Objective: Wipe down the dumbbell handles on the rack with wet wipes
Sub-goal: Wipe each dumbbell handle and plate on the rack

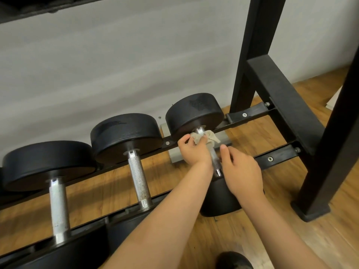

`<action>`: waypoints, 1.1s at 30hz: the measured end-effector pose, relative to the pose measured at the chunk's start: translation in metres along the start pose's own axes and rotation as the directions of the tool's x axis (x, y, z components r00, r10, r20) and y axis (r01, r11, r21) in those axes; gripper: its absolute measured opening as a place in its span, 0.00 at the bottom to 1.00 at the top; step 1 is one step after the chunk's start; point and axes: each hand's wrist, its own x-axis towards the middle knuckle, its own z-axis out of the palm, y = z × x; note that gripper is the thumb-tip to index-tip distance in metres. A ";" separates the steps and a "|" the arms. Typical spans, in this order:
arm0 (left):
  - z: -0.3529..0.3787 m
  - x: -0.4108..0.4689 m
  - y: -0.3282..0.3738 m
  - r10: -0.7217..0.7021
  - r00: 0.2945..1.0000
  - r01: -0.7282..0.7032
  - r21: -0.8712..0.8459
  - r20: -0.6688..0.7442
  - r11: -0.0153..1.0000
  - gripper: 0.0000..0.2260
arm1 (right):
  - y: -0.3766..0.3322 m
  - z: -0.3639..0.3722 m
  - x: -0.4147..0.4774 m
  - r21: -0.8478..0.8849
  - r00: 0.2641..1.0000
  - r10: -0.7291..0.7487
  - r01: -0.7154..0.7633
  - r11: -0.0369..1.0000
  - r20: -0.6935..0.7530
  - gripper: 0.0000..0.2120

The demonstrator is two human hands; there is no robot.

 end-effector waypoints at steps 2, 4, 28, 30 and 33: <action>-0.002 0.003 -0.003 0.006 1.000 -0.006 0.016 0.023 1.000 0.17 | -0.001 0.000 0.000 0.013 1.000 0.003 -0.003 1.000 0.002 0.19; -0.003 0.005 -0.007 0.056 0.995 -0.063 0.078 0.083 0.995 0.12 | -0.002 -0.001 -0.001 0.035 1.000 0.007 -0.007 0.999 0.002 0.20; 0.005 0.031 -0.012 -0.091 0.996 0.092 0.044 -0.021 0.995 0.13 | -0.003 -0.002 -0.002 0.030 1.000 0.023 -0.024 0.999 0.018 0.22; 0.002 0.035 -0.010 -0.087 0.995 0.089 0.040 -0.042 0.995 0.08 | -0.003 -0.003 -0.002 0.024 0.999 0.025 -0.025 0.999 0.022 0.23; -0.007 0.042 -0.005 -0.160 0.986 0.160 0.022 0.044 0.987 0.05 | -0.003 -0.002 -0.001 0.012 0.999 0.035 -0.035 0.999 0.022 0.24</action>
